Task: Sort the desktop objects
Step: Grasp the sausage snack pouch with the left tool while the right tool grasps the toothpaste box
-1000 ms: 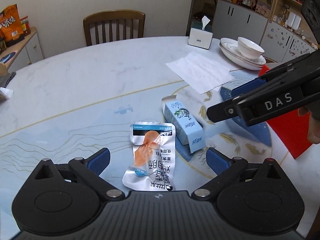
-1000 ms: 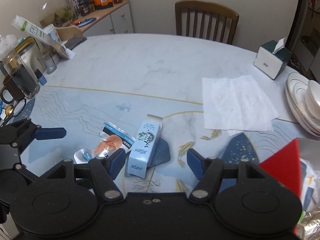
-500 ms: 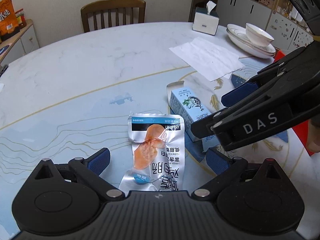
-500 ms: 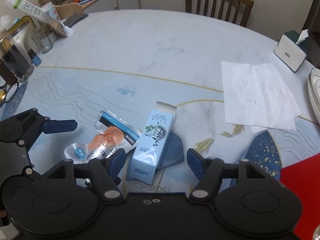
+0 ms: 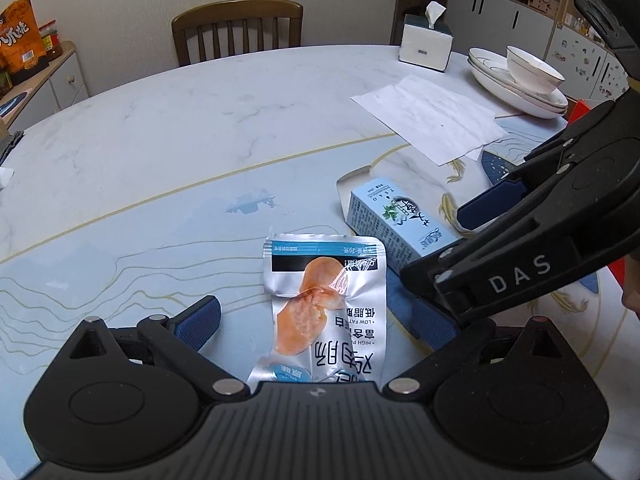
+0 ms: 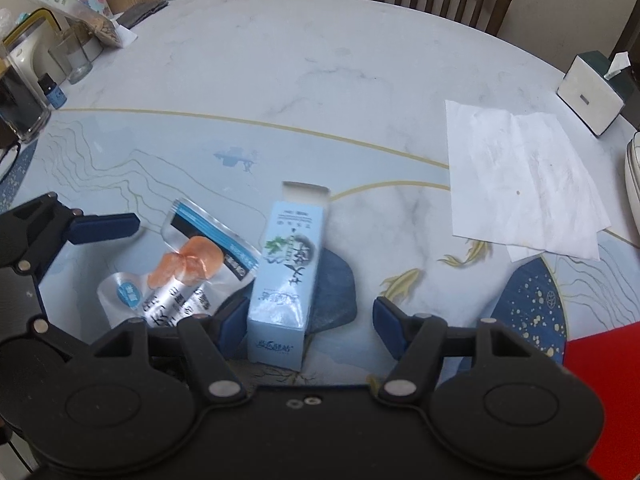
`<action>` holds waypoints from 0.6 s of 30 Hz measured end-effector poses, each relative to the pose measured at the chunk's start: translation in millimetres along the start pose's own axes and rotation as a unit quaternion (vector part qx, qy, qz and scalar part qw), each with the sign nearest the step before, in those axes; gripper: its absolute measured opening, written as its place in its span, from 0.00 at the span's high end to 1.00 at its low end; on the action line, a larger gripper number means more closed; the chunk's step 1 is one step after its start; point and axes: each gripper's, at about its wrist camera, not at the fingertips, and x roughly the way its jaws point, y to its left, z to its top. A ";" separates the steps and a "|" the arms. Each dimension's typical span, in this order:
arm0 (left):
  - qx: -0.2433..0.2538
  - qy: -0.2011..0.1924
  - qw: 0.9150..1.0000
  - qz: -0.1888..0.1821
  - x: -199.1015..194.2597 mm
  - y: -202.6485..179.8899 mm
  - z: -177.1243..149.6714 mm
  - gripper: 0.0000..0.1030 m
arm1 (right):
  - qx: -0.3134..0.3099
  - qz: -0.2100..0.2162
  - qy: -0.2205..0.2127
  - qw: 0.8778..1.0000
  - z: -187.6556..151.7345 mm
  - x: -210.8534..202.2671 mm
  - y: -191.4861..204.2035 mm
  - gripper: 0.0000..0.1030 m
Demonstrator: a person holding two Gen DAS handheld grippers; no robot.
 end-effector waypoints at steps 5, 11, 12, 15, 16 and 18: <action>-0.002 0.003 1.000 0.006 4.6 0.9 0.0 0.01 | -0.002 -0.009 0.007 1.000 -0.1 4.7 -2.5 0.37; -0.001 0.004 1.000 0.004 6.8 2.1 -1.0 0.02 | -0.007 -0.014 0.005 1.000 1.7 7.5 -1.3 0.38; -0.002 0.003 1.000 0.004 6.7 2.0 -0.9 0.02 | -0.008 -0.014 0.004 1.000 2.4 7.9 -1.4 0.38; 0.001 -0.001 1.000 0.010 6.5 1.3 -1.2 0.04 | -0.007 -0.013 0.001 1.000 3.4 7.7 -0.7 0.41; 0.001 -0.003 1.000 0.012 6.2 0.9 -1.6 0.05 | -0.008 -0.014 0.000 1.000 3.5 7.5 0.0 0.42; 0.002 -0.005 1.000 0.015 5.4 0.6 -1.7 0.10 | -0.010 -0.012 -0.003 1.000 3.7 6.9 1.3 0.46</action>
